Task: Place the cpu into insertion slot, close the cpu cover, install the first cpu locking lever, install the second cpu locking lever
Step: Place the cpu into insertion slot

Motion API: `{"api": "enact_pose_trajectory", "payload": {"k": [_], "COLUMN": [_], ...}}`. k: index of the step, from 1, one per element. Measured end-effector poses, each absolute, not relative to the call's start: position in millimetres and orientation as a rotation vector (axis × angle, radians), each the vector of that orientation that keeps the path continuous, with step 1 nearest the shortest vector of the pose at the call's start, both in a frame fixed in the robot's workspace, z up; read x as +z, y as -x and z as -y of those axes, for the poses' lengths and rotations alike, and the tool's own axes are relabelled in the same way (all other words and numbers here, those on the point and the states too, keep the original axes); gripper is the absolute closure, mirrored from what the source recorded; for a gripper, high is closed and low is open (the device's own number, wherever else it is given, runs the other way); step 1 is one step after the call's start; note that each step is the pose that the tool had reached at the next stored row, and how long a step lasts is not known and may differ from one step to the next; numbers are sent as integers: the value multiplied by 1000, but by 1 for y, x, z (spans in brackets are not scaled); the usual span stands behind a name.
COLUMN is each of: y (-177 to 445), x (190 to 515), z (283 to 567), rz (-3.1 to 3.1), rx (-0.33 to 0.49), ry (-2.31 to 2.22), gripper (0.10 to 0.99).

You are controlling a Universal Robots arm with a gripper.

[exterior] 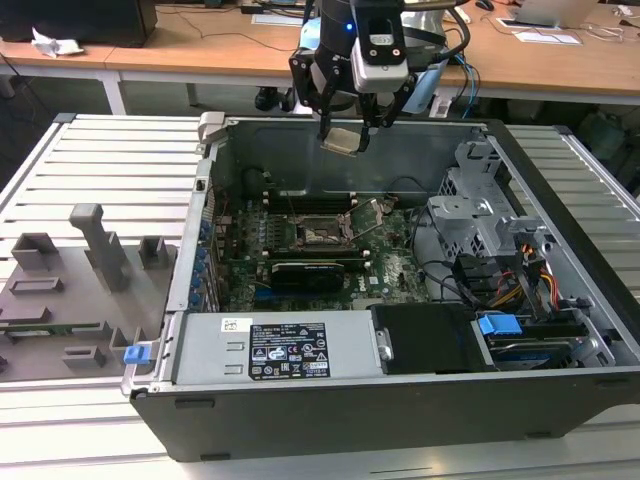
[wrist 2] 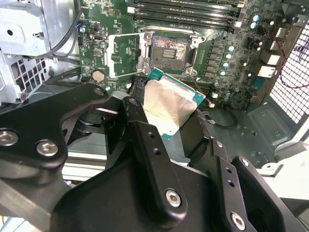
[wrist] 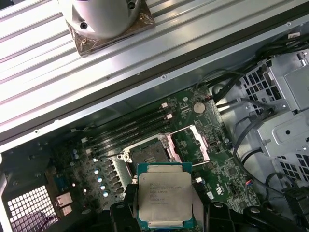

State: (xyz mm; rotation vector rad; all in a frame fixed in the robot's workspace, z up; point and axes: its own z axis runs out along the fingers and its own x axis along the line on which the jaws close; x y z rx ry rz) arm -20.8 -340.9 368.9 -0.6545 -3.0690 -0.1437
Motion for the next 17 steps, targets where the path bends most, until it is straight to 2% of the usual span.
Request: {"api": "enact_pose_trajectory", "payload": {"k": [17], "y": [21], "x": [369], "z": [341], "rz": [3060], "rx": [-144], "ry": [704], "gripper": [549]}}
